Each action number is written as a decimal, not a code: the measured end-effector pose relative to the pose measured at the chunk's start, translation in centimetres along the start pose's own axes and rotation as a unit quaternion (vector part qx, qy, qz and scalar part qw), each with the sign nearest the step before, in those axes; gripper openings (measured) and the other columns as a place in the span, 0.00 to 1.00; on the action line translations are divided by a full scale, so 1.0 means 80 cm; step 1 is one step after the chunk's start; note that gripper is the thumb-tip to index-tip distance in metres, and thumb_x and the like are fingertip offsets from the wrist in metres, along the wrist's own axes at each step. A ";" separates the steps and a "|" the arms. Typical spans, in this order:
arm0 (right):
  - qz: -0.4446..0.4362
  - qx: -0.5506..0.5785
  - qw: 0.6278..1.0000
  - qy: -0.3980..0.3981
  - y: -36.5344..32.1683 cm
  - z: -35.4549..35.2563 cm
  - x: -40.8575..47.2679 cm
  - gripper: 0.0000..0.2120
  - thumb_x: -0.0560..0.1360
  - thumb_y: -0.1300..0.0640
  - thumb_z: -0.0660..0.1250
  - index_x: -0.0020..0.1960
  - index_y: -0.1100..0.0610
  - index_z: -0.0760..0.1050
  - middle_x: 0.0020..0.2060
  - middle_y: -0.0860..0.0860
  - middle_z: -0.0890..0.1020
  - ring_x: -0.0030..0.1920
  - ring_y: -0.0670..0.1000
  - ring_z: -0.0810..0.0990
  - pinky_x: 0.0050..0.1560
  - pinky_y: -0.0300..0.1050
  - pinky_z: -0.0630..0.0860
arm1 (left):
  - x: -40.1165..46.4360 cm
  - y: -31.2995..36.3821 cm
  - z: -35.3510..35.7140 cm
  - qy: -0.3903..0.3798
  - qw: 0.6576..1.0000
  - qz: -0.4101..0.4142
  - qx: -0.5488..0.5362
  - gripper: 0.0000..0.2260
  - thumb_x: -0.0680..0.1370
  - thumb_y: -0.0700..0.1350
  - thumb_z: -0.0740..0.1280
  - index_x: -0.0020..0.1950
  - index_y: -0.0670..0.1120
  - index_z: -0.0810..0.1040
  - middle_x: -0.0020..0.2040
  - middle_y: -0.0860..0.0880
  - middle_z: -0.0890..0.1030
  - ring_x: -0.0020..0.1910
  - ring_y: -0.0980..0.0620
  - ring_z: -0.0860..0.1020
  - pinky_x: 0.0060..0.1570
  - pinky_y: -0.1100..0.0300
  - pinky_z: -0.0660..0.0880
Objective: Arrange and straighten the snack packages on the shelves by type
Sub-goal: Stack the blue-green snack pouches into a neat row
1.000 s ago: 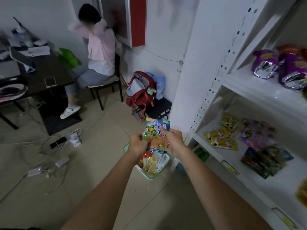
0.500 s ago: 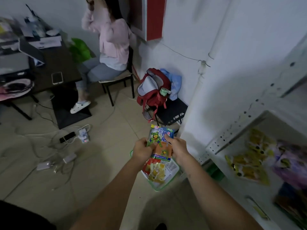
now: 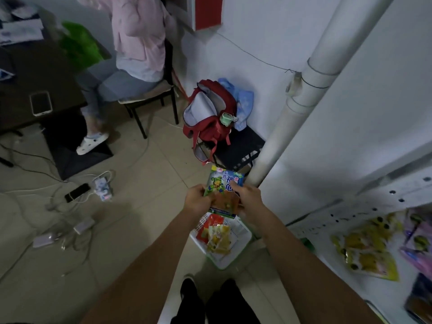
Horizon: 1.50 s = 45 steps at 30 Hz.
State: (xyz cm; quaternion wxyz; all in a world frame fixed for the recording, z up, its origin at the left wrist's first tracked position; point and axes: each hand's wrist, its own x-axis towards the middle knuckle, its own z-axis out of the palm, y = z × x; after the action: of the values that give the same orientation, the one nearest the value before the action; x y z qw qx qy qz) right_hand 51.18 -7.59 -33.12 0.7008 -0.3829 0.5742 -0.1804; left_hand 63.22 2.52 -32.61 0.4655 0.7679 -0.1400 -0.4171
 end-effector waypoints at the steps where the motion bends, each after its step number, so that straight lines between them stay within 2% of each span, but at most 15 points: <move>1: 0.003 -0.002 1.000 -0.002 -0.003 0.001 0.009 0.11 0.75 0.56 0.79 0.50 0.63 0.83 0.47 0.62 0.88 0.53 0.68 0.87 0.58 0.72 0.81 | 0.010 0.002 0.003 -0.001 1.000 -0.004 0.010 0.05 0.78 0.42 0.76 0.45 0.45 0.81 0.44 0.42 0.86 0.44 0.42 0.85 0.49 0.46 0.84; 5: 0.026 -0.012 1.000 -0.002 -0.014 -0.002 0.051 0.07 0.79 0.57 0.75 0.46 0.58 0.79 0.39 0.55 0.86 0.46 0.60 0.86 0.59 0.64 0.82 | 0.051 0.012 0.022 0.001 0.999 -0.005 0.039 0.06 0.77 0.43 0.76 0.43 0.47 0.81 0.42 0.45 0.85 0.41 0.45 0.84 0.46 0.50 0.83; 7: 0.027 -0.022 0.999 -0.008 -0.026 0.000 0.080 0.06 0.79 0.58 0.74 0.48 0.60 0.79 0.39 0.54 0.85 0.41 0.54 0.85 0.49 0.52 0.85 | 0.073 0.017 0.032 0.012 0.999 -0.015 0.036 0.07 0.77 0.43 0.76 0.42 0.48 0.80 0.41 0.46 0.85 0.42 0.44 0.84 0.47 0.49 0.83; 10: 0.017 -0.040 0.999 -0.015 -0.038 0.007 0.124 0.08 0.80 0.57 0.74 0.44 0.58 0.79 0.37 0.51 0.83 0.34 0.48 0.82 0.30 0.38 0.80 | 0.110 0.013 0.045 0.029 0.998 -0.019 0.043 0.07 0.77 0.43 0.76 0.42 0.48 0.80 0.42 0.44 0.85 0.44 0.42 0.85 0.47 0.45 0.84; 11: 0.017 -0.051 0.999 -0.011 -0.036 0.010 0.137 0.08 0.79 0.57 0.74 0.43 0.56 0.79 0.37 0.51 0.83 0.34 0.48 0.82 0.30 0.39 0.80 | 0.120 0.008 0.047 0.032 0.998 -0.026 0.045 0.07 0.77 0.43 0.76 0.41 0.48 0.80 0.41 0.45 0.85 0.44 0.42 0.85 0.47 0.45 0.84; 15: 0.038 -0.071 0.997 -0.014 -0.011 0.012 0.185 0.06 0.78 0.53 0.75 0.49 0.56 0.85 0.46 0.57 0.88 0.47 0.58 0.88 0.52 0.57 0.86 | 0.162 -0.016 0.061 0.029 0.997 -0.055 0.042 0.08 0.77 0.42 0.76 0.41 0.48 0.79 0.38 0.49 0.83 0.39 0.47 0.82 0.45 0.49 0.82; 18: 0.048 -0.093 0.994 -0.026 0.011 0.014 0.229 0.10 0.81 0.53 0.72 0.58 0.58 0.83 0.51 0.56 0.88 0.48 0.54 0.87 0.46 0.49 0.84 | 0.208 -0.052 0.073 0.013 0.996 -0.074 0.049 0.09 0.78 0.42 0.75 0.40 0.49 0.79 0.39 0.47 0.83 0.39 0.46 0.81 0.45 0.49 0.81; 22: 0.074 -0.117 0.990 -0.019 0.054 0.014 0.300 0.07 0.80 0.53 0.73 0.54 0.56 0.84 0.51 0.57 0.88 0.49 0.55 0.87 0.52 0.52 0.85 | 0.275 -0.116 0.088 -0.025 0.992 -0.107 0.066 0.08 0.78 0.45 0.76 0.40 0.47 0.80 0.41 0.44 0.82 0.39 0.47 0.78 0.42 0.50 0.76; 25: 0.106 -0.140 0.984 0.006 0.105 0.013 0.348 0.04 0.80 0.54 0.73 0.48 0.54 0.83 0.41 0.52 0.87 0.37 0.48 0.86 0.41 0.44 0.84 | 0.322 -0.172 0.099 -0.043 0.988 -0.122 0.086 0.07 0.77 0.46 0.77 0.44 0.43 0.83 0.43 0.43 0.85 0.39 0.46 0.80 0.41 0.51 0.77; 27: 0.129 -0.152 0.980 0.013 0.153 0.009 0.377 0.05 0.80 0.55 0.73 0.45 0.53 0.82 0.37 0.50 0.85 0.31 0.45 0.84 0.34 0.41 0.82 | 0.343 -0.219 0.109 -0.054 0.985 -0.133 0.101 0.08 0.77 0.45 0.76 0.41 0.46 0.80 0.38 0.46 0.83 0.38 0.47 0.79 0.37 0.58 0.74; 31: 0.175 -0.177 0.968 0.034 0.271 -0.005 0.429 0.03 0.76 0.57 0.77 0.49 0.55 0.85 0.46 0.56 0.88 0.46 0.57 0.88 0.54 0.58 0.85 | 0.373 -0.334 0.131 -0.083 0.973 -0.163 0.143 0.13 0.77 0.43 0.76 0.37 0.50 0.76 0.34 0.52 0.77 0.35 0.50 0.75 0.32 0.61 0.66; 36: 0.230 -0.186 0.953 0.066 0.410 -0.030 0.487 0.08 0.73 0.62 0.79 0.49 0.56 0.84 0.47 0.58 0.88 0.49 0.60 0.88 0.54 0.63 0.85 | 0.406 -0.461 0.163 -0.113 0.960 -0.186 0.176 0.05 0.77 0.41 0.76 0.46 0.46 0.80 0.38 0.49 0.79 0.38 0.47 0.76 0.40 0.58 0.69; 39: 0.239 -0.198 0.947 0.082 0.474 -0.043 0.515 0.09 0.72 0.62 0.80 0.49 0.56 0.82 0.48 0.57 0.87 0.49 0.60 0.87 0.54 0.62 0.85 | 0.425 -0.520 0.183 -0.104 0.960 -0.183 0.184 0.08 0.77 0.43 0.76 0.53 0.43 0.81 0.46 0.44 0.83 0.45 0.43 0.80 0.43 0.57 0.72; 43: 0.217 -0.233 0.943 0.095 0.531 -0.054 0.547 0.11 0.74 0.61 0.78 0.54 0.58 0.82 0.49 0.55 0.86 0.50 0.56 0.86 0.53 0.54 0.85 | 0.444 -0.585 0.214 -0.105 0.956 -0.207 0.178 0.06 0.79 0.41 0.72 0.54 0.43 0.78 0.41 0.50 0.78 0.38 0.52 0.75 0.33 0.59 0.66; 45: 0.209 -0.238 0.943 0.100 0.552 -0.059 0.562 0.10 0.74 0.61 0.78 0.54 0.59 0.82 0.49 0.55 0.86 0.50 0.55 0.86 0.50 0.50 0.84 | 0.451 -0.612 0.228 -0.104 0.956 -0.222 0.163 0.09 0.79 0.42 0.71 0.58 0.43 0.77 0.44 0.49 0.79 0.40 0.53 0.76 0.33 0.60 0.67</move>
State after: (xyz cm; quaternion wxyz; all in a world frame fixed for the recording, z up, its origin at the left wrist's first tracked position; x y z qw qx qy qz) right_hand 50.89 -11.95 -96.12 0.5501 -0.3896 0.7349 0.0746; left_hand 62.79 -4.30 -95.71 0.2126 0.7974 -0.0793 -0.5592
